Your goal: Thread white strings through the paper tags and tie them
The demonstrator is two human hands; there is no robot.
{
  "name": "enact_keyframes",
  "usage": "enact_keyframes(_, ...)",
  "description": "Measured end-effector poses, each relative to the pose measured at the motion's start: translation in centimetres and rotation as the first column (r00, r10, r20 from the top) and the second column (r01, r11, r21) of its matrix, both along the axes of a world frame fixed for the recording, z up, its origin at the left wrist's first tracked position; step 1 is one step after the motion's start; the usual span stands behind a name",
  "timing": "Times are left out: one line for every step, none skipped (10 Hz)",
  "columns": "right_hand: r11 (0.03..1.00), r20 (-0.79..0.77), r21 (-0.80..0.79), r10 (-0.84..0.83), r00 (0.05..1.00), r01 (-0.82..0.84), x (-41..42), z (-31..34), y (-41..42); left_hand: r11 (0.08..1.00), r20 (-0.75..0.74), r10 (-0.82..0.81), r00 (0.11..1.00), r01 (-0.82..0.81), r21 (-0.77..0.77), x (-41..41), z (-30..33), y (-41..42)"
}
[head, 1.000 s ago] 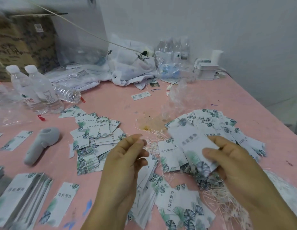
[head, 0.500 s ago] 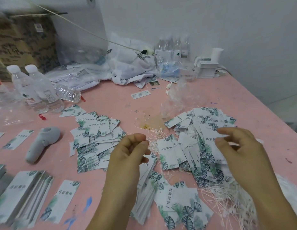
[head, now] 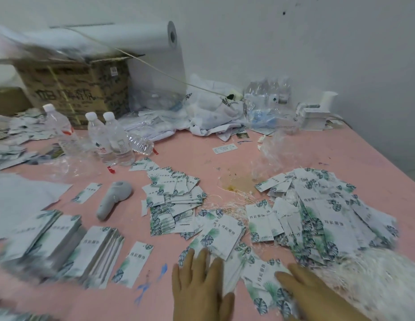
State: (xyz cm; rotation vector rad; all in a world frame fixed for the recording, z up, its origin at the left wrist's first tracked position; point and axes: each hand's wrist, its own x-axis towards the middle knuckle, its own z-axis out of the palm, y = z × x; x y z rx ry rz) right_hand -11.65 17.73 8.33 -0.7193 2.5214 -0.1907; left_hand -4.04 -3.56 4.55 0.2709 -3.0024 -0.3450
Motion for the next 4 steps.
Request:
enact_keyframes(0.996, -0.020, 0.092, -0.012, 1.000, 0.013, 2.3, -1.1, -0.5, 0.998, 0.102, 0.060, 0.993, -0.061, 0.007, -0.1, -1.1, -0.1)
enact_keyframes(0.999, -0.133, 0.037, -0.013, 0.991, 0.018, 3.5, -1.7, -1.1, 0.991, 0.180, 0.068, 0.981, -0.088, 0.103, -0.4, -3.1, 0.1)
enact_keyframes(0.996, -0.225, -0.067, -0.064, 0.972, 0.050, 3.9, -2.4, -2.4, 0.987, 0.128, 0.078, 0.989, -0.095, 0.133, -0.1, -3.5, -0.3)
enact_keyframes(0.970, -0.201, -0.215, -0.159, 0.967, 0.115, 4.3, -2.4, -3.4, 0.974, 0.004, 0.089, 0.996, -0.088, 0.208, 0.6, -2.7, 0.2)
